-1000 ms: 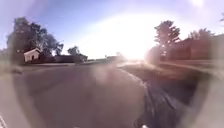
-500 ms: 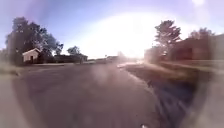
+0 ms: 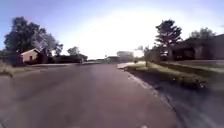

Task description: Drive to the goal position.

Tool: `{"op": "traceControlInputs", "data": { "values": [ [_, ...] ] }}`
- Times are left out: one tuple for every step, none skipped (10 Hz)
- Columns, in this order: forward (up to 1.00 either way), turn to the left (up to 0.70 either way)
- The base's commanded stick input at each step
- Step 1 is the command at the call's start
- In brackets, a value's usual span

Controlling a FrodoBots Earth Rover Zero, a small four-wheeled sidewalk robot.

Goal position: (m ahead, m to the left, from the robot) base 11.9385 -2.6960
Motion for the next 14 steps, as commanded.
{"op": "traceControlInputs", "data": {
  "values": [
    [1.0, 0.0],
    [1.0, 0.01],
    [1.0, 0.02],
    [1.0, 0.02],
    [1.0, 0.0],
    [1.0, 0.02],
    [1.0, 0.01],
    [1.0, 0.01],
    [1.0, 0.0],
    [1.0, 0.0],
    [1.0, 0.02],
    [1.0, 0.02],
    [1.0, 0.03],
    [1.0, 0.03]
  ]
}}
